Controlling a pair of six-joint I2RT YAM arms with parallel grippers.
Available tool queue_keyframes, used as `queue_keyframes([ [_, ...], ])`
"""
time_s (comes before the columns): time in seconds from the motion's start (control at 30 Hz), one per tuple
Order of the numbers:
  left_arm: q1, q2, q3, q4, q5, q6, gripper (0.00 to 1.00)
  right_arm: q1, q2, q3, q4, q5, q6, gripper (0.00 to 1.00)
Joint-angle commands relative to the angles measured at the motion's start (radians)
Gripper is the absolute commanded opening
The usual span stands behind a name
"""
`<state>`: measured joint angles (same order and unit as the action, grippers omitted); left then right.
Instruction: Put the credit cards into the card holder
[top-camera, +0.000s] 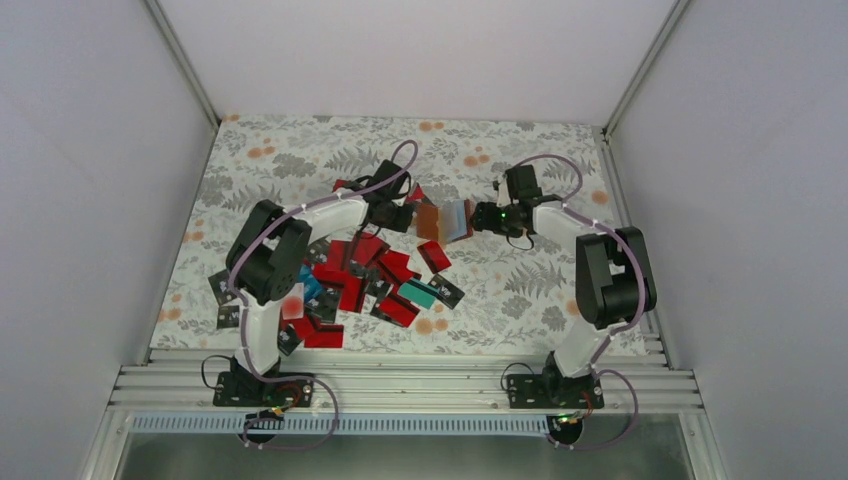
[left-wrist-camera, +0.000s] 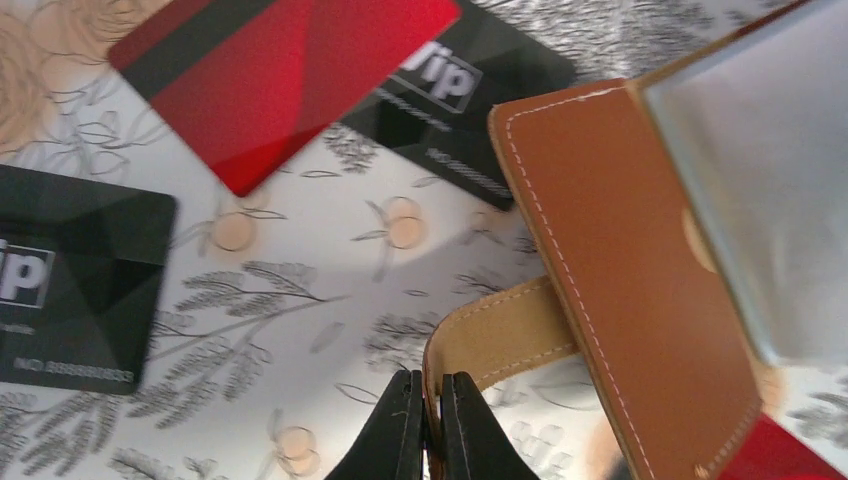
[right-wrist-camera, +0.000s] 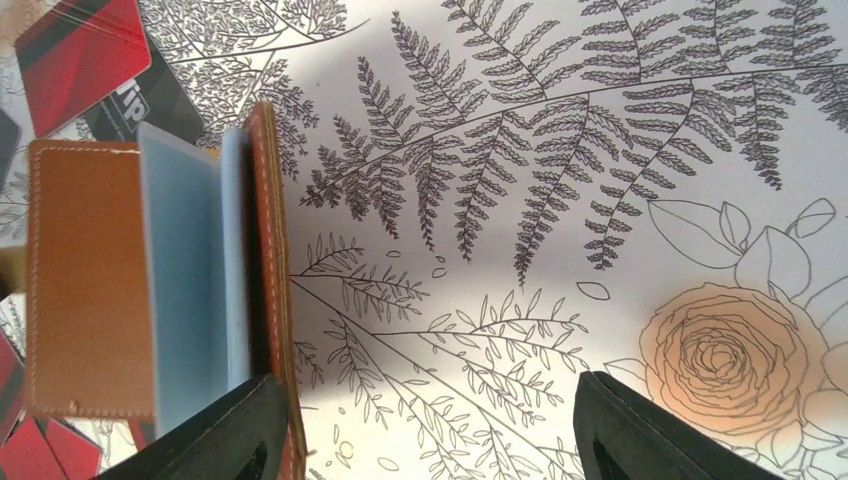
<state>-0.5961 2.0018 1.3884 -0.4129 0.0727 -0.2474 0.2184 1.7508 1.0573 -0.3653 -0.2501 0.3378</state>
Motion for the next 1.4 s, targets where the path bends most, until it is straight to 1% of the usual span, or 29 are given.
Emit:
queue_keyframes([
  [0.0,0.018,0.048,0.021,0.020,-0.054,0.051,0.06,-0.004,-0.059,-0.011,-0.017,0.019,-0.009,0.73],
  [0.1,0.017,0.046,0.040,0.009,-0.062,0.057,0.10,-0.004,-0.078,-0.010,-0.023,0.012,-0.009,0.73],
  [0.17,0.018,0.042,0.048,0.004,-0.070,0.056,0.11,-0.005,-0.081,-0.009,-0.020,-0.009,-0.010,0.73],
  [0.2,0.018,0.042,0.054,-0.002,-0.077,0.055,0.12,-0.005,-0.110,-0.004,-0.021,-0.019,-0.010,0.73],
  [0.3,0.018,0.039,0.065,-0.015,-0.085,0.048,0.17,-0.004,-0.136,0.005,-0.019,-0.065,-0.019,0.73],
  [0.4,0.015,0.019,0.065,-0.020,-0.084,0.039,0.27,-0.004,-0.159,0.009,-0.008,-0.117,-0.020,0.73],
  [0.5,0.015,0.001,0.071,-0.034,-0.089,0.032,0.33,-0.002,-0.173,0.010,0.011,-0.172,-0.022,0.72],
  [0.63,0.012,-0.011,0.076,-0.044,-0.097,0.028,0.35,0.012,-0.161,0.017,0.027,-0.227,-0.037,0.70],
  [0.93,-0.004,-0.009,0.088,-0.044,-0.066,0.018,0.37,0.039,-0.146,0.022,0.030,-0.251,-0.051,0.69],
  [1.03,-0.004,-0.067,0.064,-0.060,-0.076,-0.009,0.38,0.054,-0.160,0.021,0.024,-0.283,-0.077,0.69],
  [1.13,-0.004,-0.148,0.025,-0.117,-0.106,-0.051,0.44,0.095,-0.175,-0.002,0.022,-0.317,-0.092,0.69],
  [1.27,-0.010,-0.279,-0.111,-0.172,-0.117,-0.111,0.49,0.184,-0.203,-0.055,0.044,-0.333,-0.094,0.68],
  [1.37,-0.018,-0.393,-0.225,-0.243,-0.136,-0.191,0.52,0.271,-0.215,-0.087,0.067,-0.340,-0.108,0.67],
])
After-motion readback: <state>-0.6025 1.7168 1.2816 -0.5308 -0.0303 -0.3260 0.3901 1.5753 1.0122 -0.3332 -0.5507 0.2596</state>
